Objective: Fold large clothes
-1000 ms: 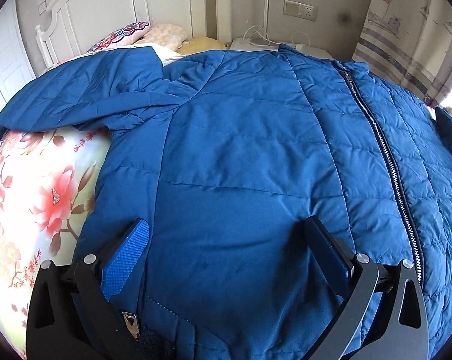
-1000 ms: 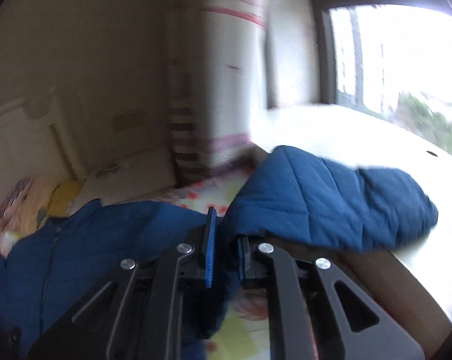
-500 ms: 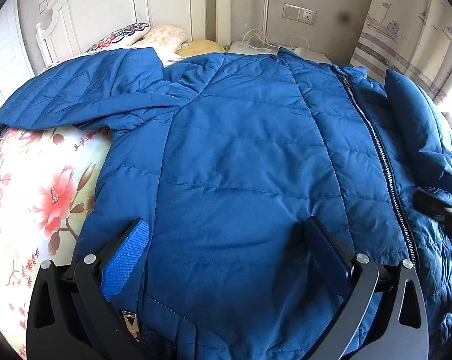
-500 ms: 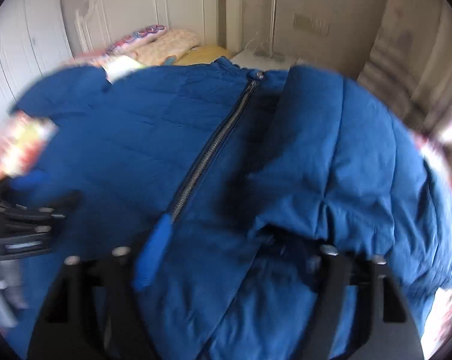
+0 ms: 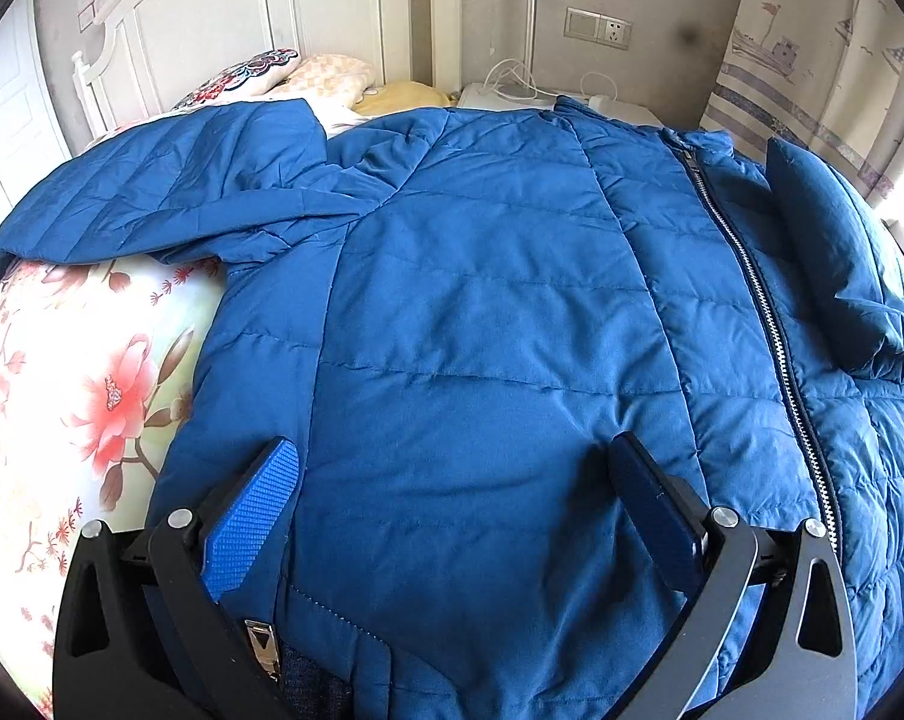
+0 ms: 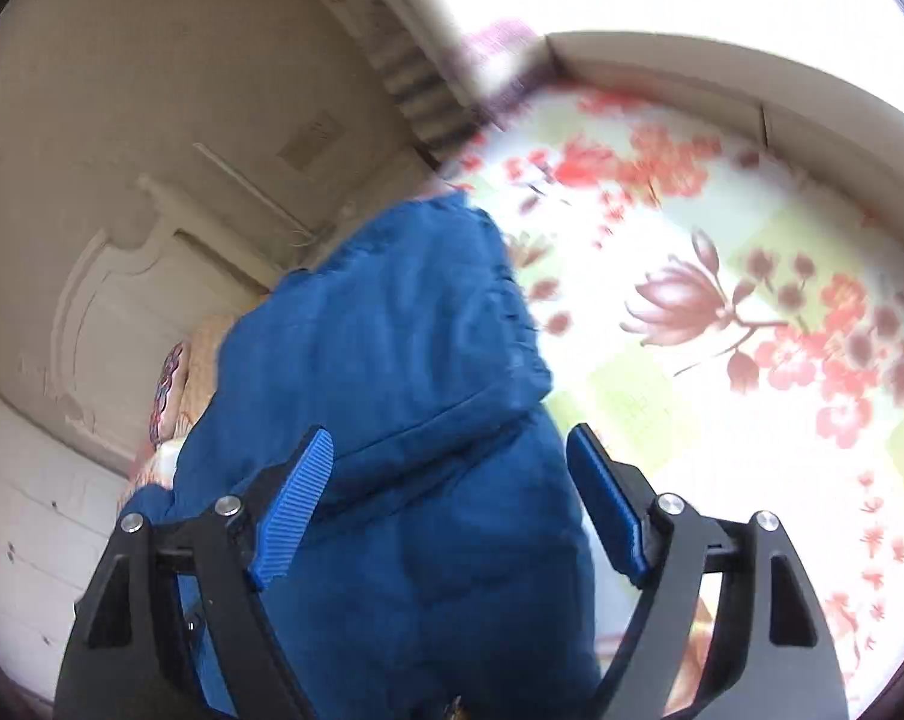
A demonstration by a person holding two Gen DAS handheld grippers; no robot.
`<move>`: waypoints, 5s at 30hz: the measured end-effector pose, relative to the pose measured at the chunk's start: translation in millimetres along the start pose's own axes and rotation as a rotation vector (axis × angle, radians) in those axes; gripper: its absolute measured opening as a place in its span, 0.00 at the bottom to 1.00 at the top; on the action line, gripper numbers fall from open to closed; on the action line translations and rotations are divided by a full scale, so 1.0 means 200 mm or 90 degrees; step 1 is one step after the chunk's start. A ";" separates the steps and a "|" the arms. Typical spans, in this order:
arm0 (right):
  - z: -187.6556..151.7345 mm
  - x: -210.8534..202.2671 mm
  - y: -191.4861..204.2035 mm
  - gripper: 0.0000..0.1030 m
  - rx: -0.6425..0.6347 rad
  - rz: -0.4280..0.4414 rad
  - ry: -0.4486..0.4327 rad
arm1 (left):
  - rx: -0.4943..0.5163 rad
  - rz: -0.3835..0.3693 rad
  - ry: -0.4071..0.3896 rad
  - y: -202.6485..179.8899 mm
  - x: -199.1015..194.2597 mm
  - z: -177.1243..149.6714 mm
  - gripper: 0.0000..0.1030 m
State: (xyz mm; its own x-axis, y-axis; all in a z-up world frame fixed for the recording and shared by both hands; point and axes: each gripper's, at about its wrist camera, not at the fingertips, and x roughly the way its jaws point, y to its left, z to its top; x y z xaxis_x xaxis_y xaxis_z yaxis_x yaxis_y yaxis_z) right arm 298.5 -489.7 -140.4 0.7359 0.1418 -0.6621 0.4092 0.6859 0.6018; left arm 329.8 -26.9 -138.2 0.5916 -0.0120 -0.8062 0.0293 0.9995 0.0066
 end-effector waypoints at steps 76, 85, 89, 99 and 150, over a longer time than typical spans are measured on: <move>-0.16 0.24 0.39 0.70 -0.362 -0.096 -0.009 | 0.203 -0.089 -0.137 0.27 -0.47 0.31 0.90; -0.16 0.24 0.40 0.70 -0.365 -0.095 -0.004 | 0.068 -0.138 -0.003 -0.07 0.00 0.25 0.90; -0.16 0.24 0.40 0.71 -0.365 -0.095 -0.003 | 0.123 -0.069 -0.011 -0.13 0.06 0.15 0.90; -0.16 0.24 0.40 0.71 -0.367 -0.098 -0.003 | 0.138 -0.027 -0.029 -0.16 0.11 0.19 0.91; -0.48 0.34 0.72 0.97 -0.499 -0.157 0.041 | -0.591 0.072 -0.121 1.93 -0.06 0.35 0.92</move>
State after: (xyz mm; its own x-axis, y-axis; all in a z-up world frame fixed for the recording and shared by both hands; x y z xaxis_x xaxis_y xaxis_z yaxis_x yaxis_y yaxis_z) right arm 356.2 -313.0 -140.8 0.6318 -0.0532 -0.7733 0.0413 0.9985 -0.0349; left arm 389.7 356.7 -83.9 0.6750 0.1640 -0.7194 -0.6390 0.6174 -0.4588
